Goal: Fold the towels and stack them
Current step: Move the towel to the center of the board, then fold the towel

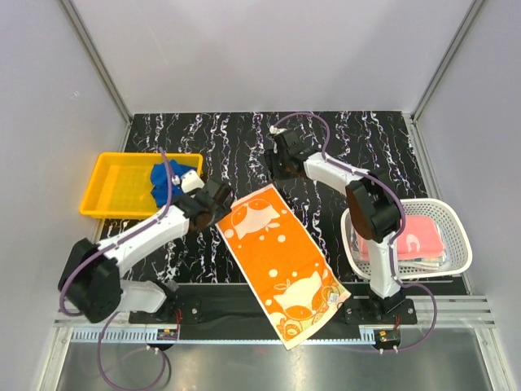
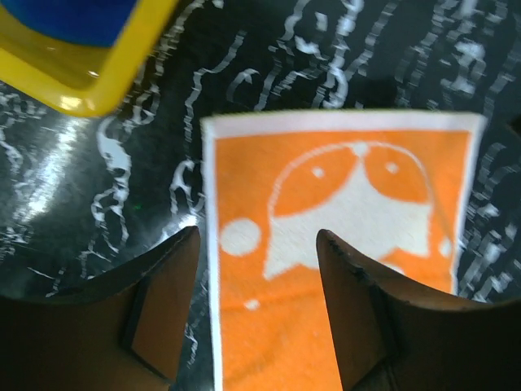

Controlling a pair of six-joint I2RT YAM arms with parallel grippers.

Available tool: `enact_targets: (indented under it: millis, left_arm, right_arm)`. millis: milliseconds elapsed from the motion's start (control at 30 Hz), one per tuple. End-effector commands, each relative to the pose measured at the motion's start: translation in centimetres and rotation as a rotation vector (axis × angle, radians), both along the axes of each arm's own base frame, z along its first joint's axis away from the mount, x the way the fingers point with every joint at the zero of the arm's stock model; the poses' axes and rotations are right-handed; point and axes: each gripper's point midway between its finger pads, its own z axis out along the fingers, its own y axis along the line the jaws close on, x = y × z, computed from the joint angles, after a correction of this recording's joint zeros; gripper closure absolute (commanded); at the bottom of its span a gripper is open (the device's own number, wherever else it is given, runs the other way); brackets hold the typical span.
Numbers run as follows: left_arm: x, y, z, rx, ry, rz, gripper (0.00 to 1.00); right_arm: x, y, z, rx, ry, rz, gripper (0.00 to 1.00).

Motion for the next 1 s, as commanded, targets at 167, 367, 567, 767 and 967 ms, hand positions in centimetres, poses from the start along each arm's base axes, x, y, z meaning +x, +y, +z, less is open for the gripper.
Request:
enact_targets:
  millis: [167, 367, 567, 767, 967]
  left_arm:
    - [3.0, 1.7, -2.5, 0.071, 0.073, 0.08, 0.43]
    - [4.8, 2.4, -5.7, 0.091, 0.139, 0.085, 0.46]
    - [5.8, 2.0, -8.1, 0.097, 0.201, 0.059, 0.48]
    - [5.9, 1.8, -9.0, 0.094, 0.223, 0.064, 0.56]
    - [6.7, 1.3, -8.7, 0.101, 0.219, 0.036, 0.69]
  right_arm:
    - [1.4, 1.9, 0.0, 0.018, -0.002, 0.078, 0.42]
    - [1.4, 1.4, -2.6, -0.027, 0.037, 0.063, 0.44]
    - [1.2, 0.4, -4.1, -0.077, 0.049, 0.03, 0.44]
    - [0.3, 1.0, -5.0, -0.119, 0.062, 0.046, 0.48]
    - [-0.2, -0.9, -5.8, -0.202, 0.075, -0.021, 0.53]
